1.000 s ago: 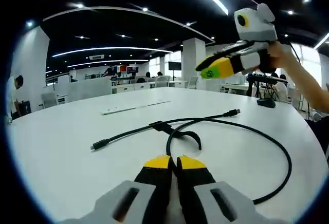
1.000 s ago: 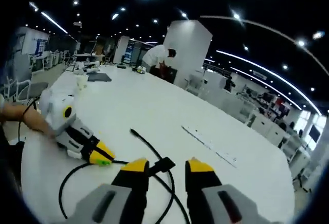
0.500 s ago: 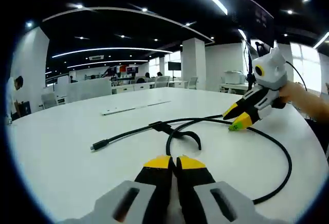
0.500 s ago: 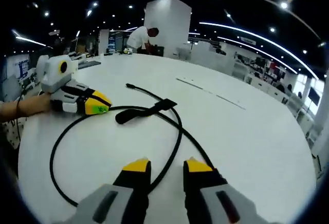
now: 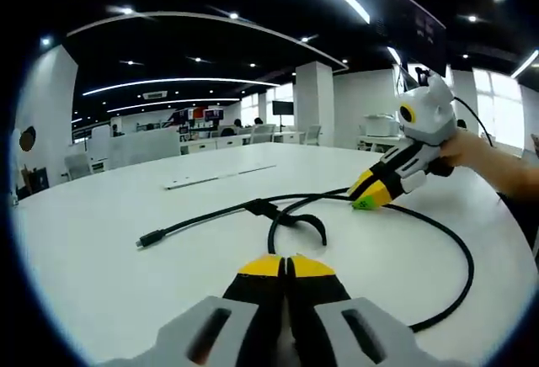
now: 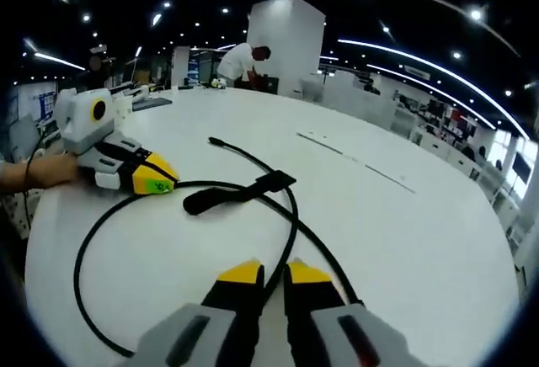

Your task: Find the charging cable on the desk, coil it up and secure with Velcro.

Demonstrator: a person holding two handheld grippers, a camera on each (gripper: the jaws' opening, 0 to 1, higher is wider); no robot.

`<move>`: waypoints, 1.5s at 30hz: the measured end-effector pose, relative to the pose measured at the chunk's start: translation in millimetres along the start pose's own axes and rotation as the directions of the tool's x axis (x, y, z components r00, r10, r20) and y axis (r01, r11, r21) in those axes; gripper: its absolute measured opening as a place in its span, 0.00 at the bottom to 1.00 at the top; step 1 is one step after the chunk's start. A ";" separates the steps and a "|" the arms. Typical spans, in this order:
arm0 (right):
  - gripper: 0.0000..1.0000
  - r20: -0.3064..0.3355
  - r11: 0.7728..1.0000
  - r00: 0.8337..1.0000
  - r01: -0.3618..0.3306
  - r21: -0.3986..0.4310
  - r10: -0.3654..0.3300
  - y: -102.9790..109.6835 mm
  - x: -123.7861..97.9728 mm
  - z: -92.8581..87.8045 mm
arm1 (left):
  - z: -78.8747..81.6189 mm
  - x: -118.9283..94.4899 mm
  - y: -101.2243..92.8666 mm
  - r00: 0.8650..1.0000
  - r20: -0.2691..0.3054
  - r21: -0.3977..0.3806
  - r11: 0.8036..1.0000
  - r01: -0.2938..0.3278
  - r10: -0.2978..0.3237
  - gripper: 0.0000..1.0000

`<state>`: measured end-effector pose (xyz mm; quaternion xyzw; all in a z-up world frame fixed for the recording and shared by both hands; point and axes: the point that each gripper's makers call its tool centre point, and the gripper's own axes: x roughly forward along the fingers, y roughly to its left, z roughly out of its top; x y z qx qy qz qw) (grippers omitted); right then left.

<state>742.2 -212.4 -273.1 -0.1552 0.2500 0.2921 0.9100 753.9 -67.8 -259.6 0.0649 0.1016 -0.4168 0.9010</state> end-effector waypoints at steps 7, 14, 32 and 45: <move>0.11 0.026 0.994 0.997 -0.075 -0.075 0.077 18.2 7.2 9.5 | 0.9 2.8 10.9 1.000 -0.001 -0.004 1.000 0.004 -0.004 0.03; 0.10 0.047 0.986 0.992 -0.113 -0.122 0.119 32.7 10.6 11.8 | 0.6 3.5 13.1 1.000 -0.001 -0.003 1.000 0.004 -0.004 0.02; 0.13 0.135 0.993 0.985 -0.100 -0.056 0.107 23.2 6.9 7.8 | -2.2 -2.8 -23.3 1.000 0.010 -0.005 1.000 -0.017 0.017 0.05; 0.14 0.177 0.994 0.980 -0.082 -0.066 0.092 22.8 8.1 10.8 | 0.3 -1.4 -18.8 0.999 0.020 0.001 0.999 -0.042 0.042 0.12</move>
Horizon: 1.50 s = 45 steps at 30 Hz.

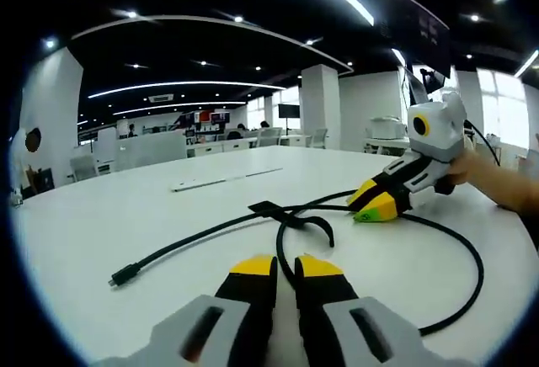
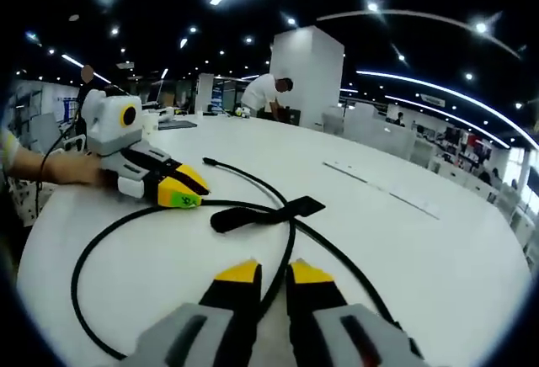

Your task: Find the charging cable on the desk, coil it up and secure with Velcro.

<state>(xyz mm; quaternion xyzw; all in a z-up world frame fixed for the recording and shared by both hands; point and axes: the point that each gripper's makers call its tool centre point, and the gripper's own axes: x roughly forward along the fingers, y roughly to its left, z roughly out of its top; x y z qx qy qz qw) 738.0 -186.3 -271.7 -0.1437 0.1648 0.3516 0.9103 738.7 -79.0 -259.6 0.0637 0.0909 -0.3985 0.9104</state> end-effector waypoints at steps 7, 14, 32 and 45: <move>0.14 0.001 1.000 1.000 0.000 0.001 0.000 1.2 3.0 1.5 | 6.9 1.7 5.2 1.000 0.020 0.058 0.998 0.015 -0.016 0.27; 0.14 0.000 1.000 1.000 0.005 -0.005 -0.005 3.4 5.0 2.5 | 22.5 -7.9 21.8 0.999 0.041 0.142 0.990 0.009 -0.015 0.94; 0.14 0.003 1.000 1.000 0.001 -0.007 -0.001 10.4 5.7 2.6 | 18.7 -31.5 72.0 0.986 -0.144 -0.062 0.996 0.069 -0.078 0.94; 0.14 0.002 1.000 1.000 0.004 -0.012 -0.004 14.7 4.3 2.6 | -5.3 -1.6 53.1 0.916 -0.390 0.032 0.993 0.115 -0.093 0.94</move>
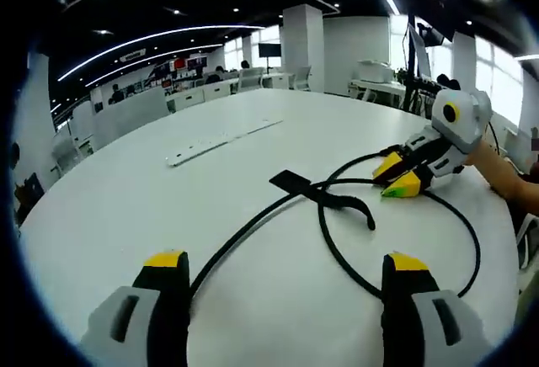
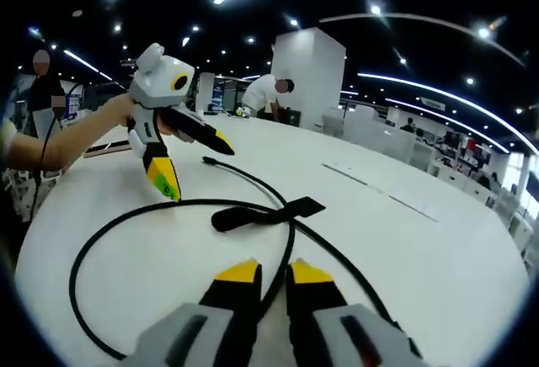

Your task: Find the charging cable on the desk, coil it up and secure with Velcro.

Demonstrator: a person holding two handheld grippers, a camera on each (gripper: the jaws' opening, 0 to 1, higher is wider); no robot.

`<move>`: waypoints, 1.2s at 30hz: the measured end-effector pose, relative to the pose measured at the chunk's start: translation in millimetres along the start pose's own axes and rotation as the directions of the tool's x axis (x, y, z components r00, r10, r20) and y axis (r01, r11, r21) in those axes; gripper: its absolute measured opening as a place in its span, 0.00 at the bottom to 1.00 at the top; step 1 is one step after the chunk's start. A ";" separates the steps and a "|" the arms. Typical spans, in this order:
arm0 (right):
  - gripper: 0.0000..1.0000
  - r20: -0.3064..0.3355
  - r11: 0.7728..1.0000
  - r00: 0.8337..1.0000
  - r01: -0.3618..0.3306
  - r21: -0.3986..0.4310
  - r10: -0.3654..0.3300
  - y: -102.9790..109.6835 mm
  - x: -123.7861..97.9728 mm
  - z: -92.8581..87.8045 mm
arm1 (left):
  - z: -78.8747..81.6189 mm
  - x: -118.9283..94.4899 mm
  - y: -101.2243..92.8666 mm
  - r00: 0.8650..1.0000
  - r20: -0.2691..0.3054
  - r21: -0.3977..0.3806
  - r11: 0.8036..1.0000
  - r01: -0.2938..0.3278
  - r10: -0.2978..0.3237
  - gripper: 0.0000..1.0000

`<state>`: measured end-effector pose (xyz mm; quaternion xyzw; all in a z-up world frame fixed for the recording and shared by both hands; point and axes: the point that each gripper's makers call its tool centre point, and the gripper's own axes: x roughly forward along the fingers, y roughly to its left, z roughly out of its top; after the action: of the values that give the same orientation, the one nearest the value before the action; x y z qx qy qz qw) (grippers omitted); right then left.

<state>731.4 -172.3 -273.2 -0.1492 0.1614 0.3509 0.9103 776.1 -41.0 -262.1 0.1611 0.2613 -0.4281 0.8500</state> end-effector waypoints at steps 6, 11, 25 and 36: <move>0.13 0.000 1.000 1.000 0.002 0.000 -0.002 -1.1 1.0 0.6 | -7.8 7.5 2.5 0.997 -0.074 0.022 1.000 -0.013 0.015 0.94; 0.13 0.000 1.000 1.000 0.003 -0.001 -0.003 -1.9 1.1 0.9 | -7.5 13.4 3.7 0.997 -0.082 -0.011 1.000 -0.008 0.007 0.94; 0.14 0.001 1.000 1.000 0.009 -0.008 -0.009 -6.9 2.7 3.8 | -11.6 6.2 -1.2 0.981 -0.196 -0.027 1.000 -0.014 0.008 0.70; 0.17 -0.006 1.000 1.000 0.018 -0.016 -0.018 -13.2 1.1 2.5 | -14.3 0.2 -2.5 0.967 -0.252 -0.046 0.997 -0.060 0.047 0.37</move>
<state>741.7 -180.1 -269.3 -0.1588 0.1601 0.3436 0.9116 769.9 -35.5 -274.0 0.1984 0.3735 -0.3741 0.8253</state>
